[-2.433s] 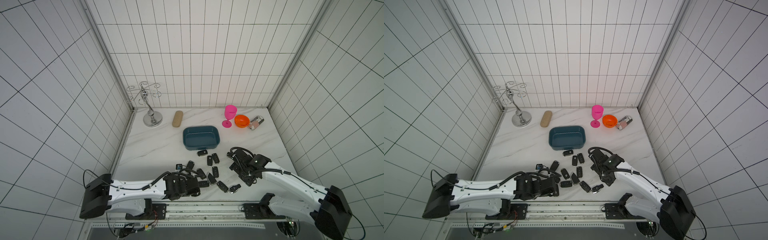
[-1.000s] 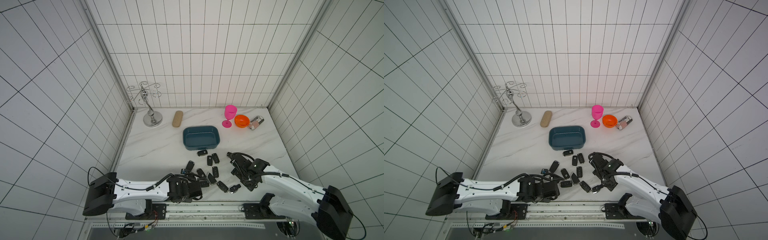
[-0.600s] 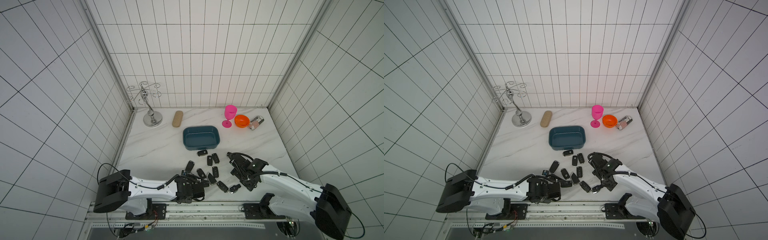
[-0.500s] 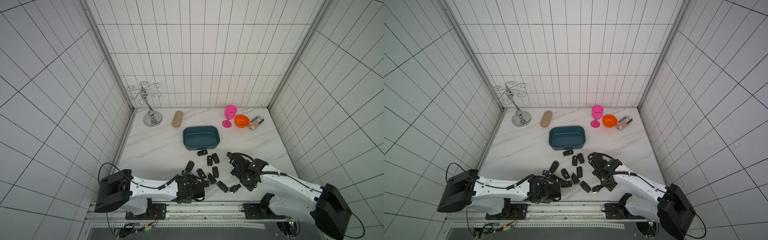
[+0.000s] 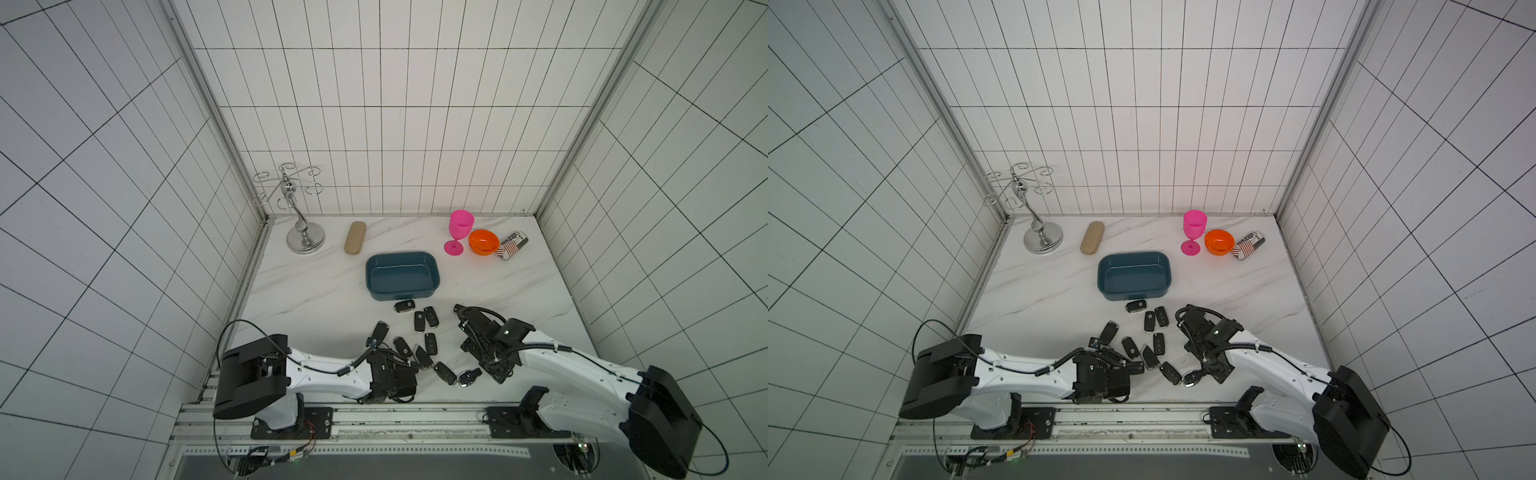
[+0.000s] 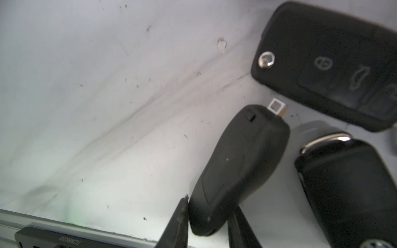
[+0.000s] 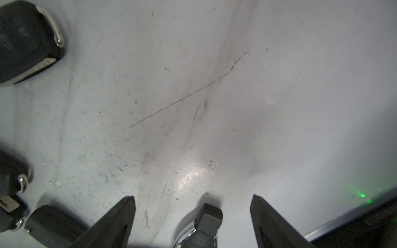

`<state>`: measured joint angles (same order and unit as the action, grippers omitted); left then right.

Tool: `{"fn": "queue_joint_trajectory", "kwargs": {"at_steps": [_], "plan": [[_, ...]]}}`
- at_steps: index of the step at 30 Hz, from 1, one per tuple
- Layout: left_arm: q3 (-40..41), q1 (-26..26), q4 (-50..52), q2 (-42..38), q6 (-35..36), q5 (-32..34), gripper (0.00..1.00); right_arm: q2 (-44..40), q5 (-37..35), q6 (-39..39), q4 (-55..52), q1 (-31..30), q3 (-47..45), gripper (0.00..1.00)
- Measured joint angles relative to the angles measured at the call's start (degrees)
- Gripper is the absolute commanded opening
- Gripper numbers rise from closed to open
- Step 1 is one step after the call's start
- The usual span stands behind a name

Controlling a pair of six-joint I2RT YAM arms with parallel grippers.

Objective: Place the car key into the storage box
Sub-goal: Pick up the car key from the center of the board.

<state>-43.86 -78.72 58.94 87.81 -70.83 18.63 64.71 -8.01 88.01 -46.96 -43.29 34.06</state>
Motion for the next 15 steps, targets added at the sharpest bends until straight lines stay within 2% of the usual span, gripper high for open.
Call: {"fn": "queue_joint_trajectory", "kwargs": {"at_steps": [4, 8, 15], "plan": [[-0.94, 0.0, 0.37, 1.7, 0.92, 1.4, 0.16, 0.0, 0.0, 0.0, 0.07, 0.0, -0.26, 0.88], [-1.09, 0.0, 0.66, 2.29, 1.66, 2.69, 0.01, 0.0, 0.0, -0.04, 0.13, 0.0, -0.26, 0.88], [-2.21, -2.03, 3.34, 0.17, 0.55, 4.57, 0.0, 0.0, 0.0, -0.31, 0.15, 0.0, -0.28, 0.88]]}}
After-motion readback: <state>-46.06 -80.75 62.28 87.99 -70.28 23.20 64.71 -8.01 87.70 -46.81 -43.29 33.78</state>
